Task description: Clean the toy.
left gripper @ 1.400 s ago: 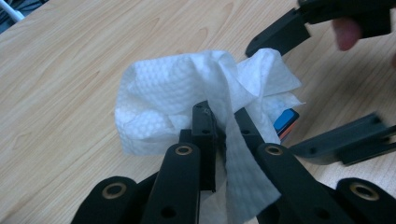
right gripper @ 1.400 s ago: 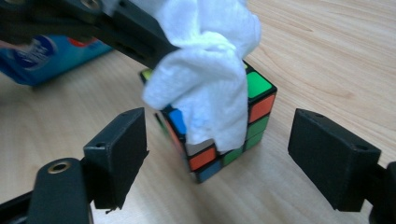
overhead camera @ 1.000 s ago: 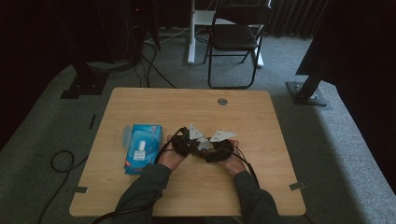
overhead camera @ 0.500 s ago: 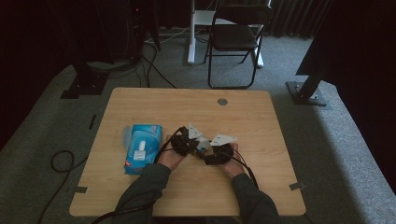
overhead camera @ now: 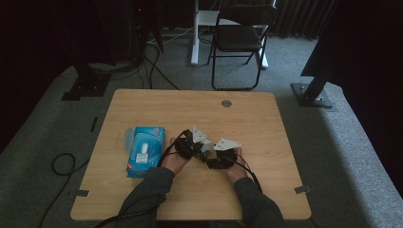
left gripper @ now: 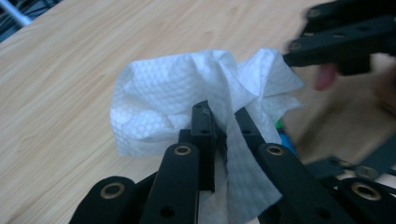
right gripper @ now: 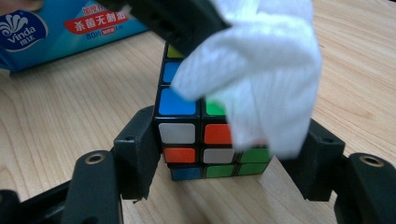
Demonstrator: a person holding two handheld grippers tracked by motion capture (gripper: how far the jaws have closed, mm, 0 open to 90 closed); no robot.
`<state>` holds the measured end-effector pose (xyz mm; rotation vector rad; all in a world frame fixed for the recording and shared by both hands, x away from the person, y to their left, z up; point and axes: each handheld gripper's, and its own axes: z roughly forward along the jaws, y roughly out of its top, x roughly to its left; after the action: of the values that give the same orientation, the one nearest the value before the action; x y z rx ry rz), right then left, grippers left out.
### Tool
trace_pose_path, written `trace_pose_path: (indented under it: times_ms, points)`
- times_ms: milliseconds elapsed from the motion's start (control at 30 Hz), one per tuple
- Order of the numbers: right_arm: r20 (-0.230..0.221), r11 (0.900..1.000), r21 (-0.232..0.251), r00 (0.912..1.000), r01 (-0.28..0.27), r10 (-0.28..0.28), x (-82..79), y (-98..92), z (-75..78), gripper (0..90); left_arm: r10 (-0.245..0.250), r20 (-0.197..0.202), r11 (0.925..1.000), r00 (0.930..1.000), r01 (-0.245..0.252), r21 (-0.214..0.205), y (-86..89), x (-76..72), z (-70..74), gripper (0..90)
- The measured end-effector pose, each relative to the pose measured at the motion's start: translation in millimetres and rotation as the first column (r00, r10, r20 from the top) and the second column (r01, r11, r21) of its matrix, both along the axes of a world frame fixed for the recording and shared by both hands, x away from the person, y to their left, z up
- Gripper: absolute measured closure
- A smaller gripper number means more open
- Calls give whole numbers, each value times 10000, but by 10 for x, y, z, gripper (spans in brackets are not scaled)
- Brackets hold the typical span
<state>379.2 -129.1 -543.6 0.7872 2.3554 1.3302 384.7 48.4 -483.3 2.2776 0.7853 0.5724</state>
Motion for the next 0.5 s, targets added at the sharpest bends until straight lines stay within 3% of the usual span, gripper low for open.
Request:
trace_pose_path:
  times_ms: [67, 200, 267, 400, 500]
  points:
    - [10, 10000, -17, 10000, 78, -78, -4, 4, 0, 342, 64, -55, 9999, 10000, -64, -136, -18, 0, -3, 837]
    - [-5, 10000, -12, 10000, 96, -96, -9, 5, 0, 342, -351, -137, 9989, 9993, 346, -329, -86, -34, -8, 838]
    - [3, 9999, -33, 9999, 100, -100, -11, 6, 0, 342, -474, -338, 9971, 9983, 452, -615, -107, -29, -11, 838]
    - [52, 9999, -46, 9999, 118, -118, -12, 3, -1, 342, -515, -229, 9968, 9984, 500, -627, -148, -13, -22, 837]
    - [8, 9999, -31, 9999, 144, -144, -14, 3, -1, 343, -262, -237, 9977, 9994, 247, -624, -123, 27, -22, 837]
